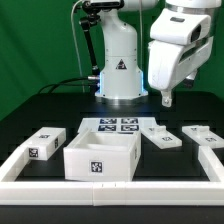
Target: Assemble cabinet
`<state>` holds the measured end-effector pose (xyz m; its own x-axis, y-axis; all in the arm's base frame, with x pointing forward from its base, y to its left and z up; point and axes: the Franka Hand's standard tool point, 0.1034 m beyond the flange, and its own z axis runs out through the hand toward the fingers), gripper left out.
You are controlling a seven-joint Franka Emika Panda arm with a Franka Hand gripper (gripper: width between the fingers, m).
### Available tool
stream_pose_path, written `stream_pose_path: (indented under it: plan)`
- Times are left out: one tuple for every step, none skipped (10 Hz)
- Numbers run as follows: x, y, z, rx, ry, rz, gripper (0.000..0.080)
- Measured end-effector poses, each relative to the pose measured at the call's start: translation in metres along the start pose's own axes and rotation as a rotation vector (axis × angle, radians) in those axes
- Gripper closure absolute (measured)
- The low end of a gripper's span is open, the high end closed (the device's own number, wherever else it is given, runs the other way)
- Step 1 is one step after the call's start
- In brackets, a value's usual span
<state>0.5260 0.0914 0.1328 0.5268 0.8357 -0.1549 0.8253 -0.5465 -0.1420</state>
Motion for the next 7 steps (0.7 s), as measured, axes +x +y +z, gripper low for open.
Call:
stream_pose_path:
  plan:
    - [0.0,0.0,0.0,0.0,0.0,0.0,0.0001]
    - [0.0,0.0,0.0,0.0,0.0,0.0,0.0001]
    - [0.0,0.0,0.0,0.0,0.0,0.0,0.0001]
    - [-0.0002,-0.0001,0.0003,0.0,0.0,0.001,0.0001]
    - [-0.0005,-0.0001,0.0005,0.001,0.0,0.001,0.0001]
    - [-0.0014,0.0003,0.0015,0.001,0.0,0.002,0.0001]
    - [-0.0062,0.0054,0.0081,-0.026,0.033,-0.073,0.0001]
